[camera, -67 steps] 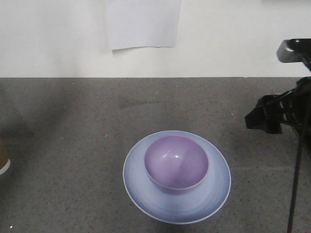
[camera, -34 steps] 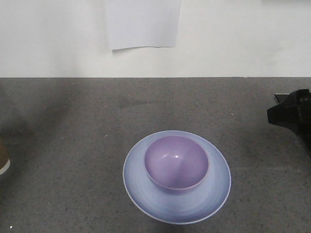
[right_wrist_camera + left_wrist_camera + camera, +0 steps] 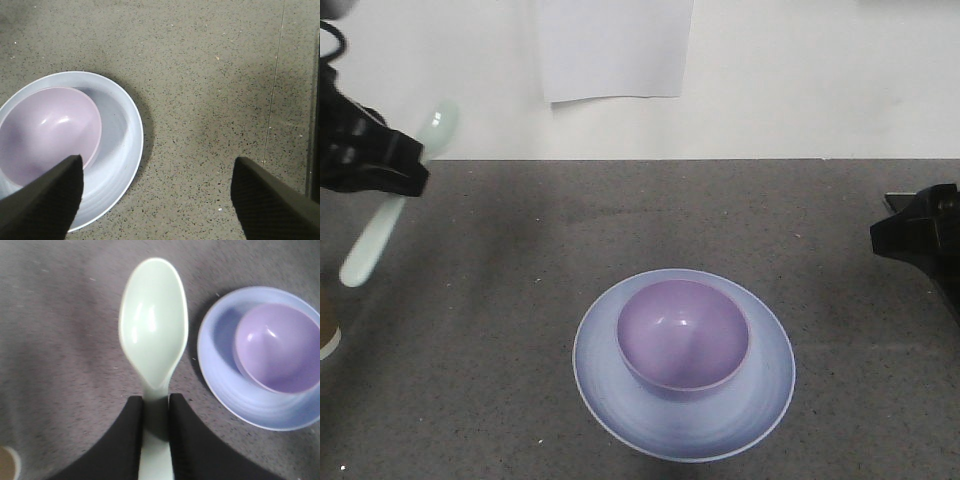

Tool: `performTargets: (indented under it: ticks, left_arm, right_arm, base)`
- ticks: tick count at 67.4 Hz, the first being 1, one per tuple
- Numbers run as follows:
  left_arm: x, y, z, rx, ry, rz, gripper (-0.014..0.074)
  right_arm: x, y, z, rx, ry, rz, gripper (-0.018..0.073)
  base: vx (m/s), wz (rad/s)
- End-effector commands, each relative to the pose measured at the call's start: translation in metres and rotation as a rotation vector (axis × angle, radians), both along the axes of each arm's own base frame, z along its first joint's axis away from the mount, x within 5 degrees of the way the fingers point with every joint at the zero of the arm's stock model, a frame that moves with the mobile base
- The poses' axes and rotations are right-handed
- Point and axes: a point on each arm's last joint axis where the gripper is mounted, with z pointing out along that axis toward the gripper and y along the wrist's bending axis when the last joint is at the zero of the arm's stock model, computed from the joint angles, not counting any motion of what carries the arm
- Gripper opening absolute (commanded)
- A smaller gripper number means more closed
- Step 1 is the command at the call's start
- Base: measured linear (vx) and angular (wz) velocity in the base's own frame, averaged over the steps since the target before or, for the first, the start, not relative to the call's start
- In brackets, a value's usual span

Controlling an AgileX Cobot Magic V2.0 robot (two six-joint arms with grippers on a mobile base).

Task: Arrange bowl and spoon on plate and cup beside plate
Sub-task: 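Swing the left gripper with the spoon over the bowl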

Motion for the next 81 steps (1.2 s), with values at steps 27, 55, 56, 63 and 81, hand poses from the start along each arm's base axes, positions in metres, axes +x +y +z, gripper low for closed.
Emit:
performTargets:
  ticks: [27,55,56,63,81]
  left_arm:
    - [0.024,-0.111,-0.031,0.051,0.049,-0.356,-0.0008]
    - [0.025,-0.167,-0.071,0.123,0.117,-0.505,-0.0008]
    - [0.024,-0.168,-0.072,0.124,0.118,-0.508,-0.0008]
    - [0.025,-0.176,-0.079,0.137,0.137,-0.525,-0.0006]
    - [0.028,-0.179,-0.087,0.145,0.156,-0.525,0.0001]
  right_arm:
    - [0.0,-0.002,0.012,0.013,-0.082,-0.013,0.0591]
    - [0.0,-0.002,0.013,0.016,-0.093,-0.015,0.0591]
    - [0.0,-0.002,0.013,0.016,-0.093,-0.015,0.0591]
    - [0.0,-0.002,0.013,0.016,-0.093,-0.015,0.0591]
    - [0.0,-0.002,0.013,0.014,-0.093,-0.013,0.0591]
  base:
    - [0.0,0.0]
    - [0.0,0.0]
    - [0.0,0.0]
    - [0.0,0.0]
    - [0.0,0.0]
